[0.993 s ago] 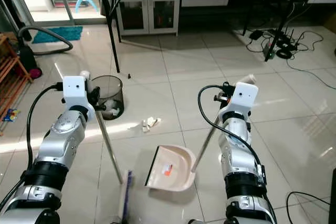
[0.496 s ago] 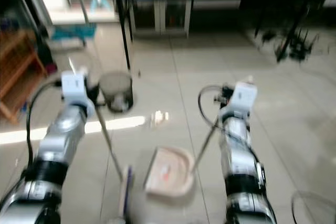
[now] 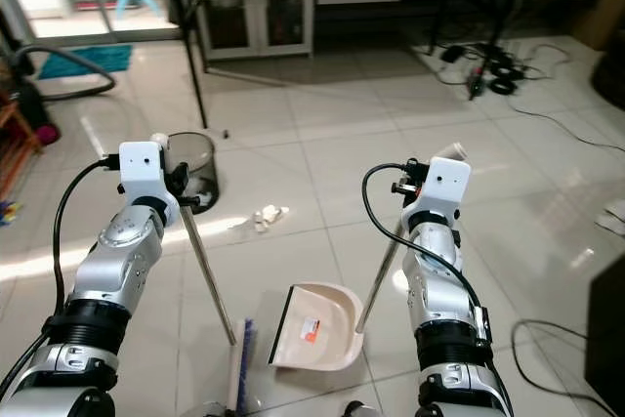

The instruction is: Sweep floor

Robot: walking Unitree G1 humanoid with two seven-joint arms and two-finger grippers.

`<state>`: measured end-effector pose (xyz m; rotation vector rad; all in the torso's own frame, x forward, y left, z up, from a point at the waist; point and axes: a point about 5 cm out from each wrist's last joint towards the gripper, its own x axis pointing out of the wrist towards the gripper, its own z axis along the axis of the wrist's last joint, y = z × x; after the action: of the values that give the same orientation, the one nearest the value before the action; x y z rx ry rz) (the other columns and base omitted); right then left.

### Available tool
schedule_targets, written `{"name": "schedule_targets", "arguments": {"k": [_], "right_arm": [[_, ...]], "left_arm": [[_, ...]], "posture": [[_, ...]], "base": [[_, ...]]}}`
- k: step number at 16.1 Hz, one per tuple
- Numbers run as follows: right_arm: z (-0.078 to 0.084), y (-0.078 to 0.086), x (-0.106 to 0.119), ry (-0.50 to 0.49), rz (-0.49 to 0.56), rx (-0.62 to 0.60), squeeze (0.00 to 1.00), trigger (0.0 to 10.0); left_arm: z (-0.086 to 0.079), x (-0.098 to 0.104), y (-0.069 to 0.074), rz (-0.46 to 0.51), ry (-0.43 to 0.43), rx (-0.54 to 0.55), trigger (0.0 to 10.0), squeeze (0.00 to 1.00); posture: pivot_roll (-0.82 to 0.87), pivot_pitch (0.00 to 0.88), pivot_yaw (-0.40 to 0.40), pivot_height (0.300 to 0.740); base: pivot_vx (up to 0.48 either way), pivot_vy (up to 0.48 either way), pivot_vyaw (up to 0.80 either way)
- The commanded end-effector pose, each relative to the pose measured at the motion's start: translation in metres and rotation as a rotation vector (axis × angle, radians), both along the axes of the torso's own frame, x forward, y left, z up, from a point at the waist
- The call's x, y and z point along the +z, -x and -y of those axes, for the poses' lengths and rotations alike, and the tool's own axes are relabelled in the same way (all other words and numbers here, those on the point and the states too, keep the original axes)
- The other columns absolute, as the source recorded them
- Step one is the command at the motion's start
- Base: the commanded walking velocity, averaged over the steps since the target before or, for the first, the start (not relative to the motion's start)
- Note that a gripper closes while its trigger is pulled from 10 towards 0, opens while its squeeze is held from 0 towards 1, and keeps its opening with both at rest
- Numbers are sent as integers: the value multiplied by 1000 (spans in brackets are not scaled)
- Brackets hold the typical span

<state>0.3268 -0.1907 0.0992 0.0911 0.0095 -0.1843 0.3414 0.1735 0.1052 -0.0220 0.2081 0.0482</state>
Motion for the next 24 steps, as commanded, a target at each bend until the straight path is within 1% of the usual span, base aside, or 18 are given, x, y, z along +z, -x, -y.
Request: {"name": "schedule_targets", "arguments": {"k": [1,10,14,20,23,24], "right_arm": [[0,-2,9,4,39,3,0,10000],[-4,-1,4,9,9,30,0,10000],[-5,-1,4,9,5,33,0,10000],[-5,-3,4,8,5,37,0,10000],[-8,-4,5,24,0,52,0,10000],[-9,-4,5,23,-1,51,0,10000]], "left_arm": [[-2,7,0,30,-11,9,10000,0],[-4,5,3,23,-19,8,10000,0],[-5,7,3,30,-38,3,10000,0],[-6,9,2,36,-40,5,10000,0],[-6,10,2,37,-38,4,10000,0],[-5,10,2,37,-37,2,10000,0]], "posture": [[31,38,27,740],[34,40,28,740],[35,39,28,740],[38,40,28,740],[39,43,30,740],[39,42,31,740]], "base": [[251,0,0],[279,0,0],[298,0,0],[311,0,0],[315,0,0],[315,0,581]]}}
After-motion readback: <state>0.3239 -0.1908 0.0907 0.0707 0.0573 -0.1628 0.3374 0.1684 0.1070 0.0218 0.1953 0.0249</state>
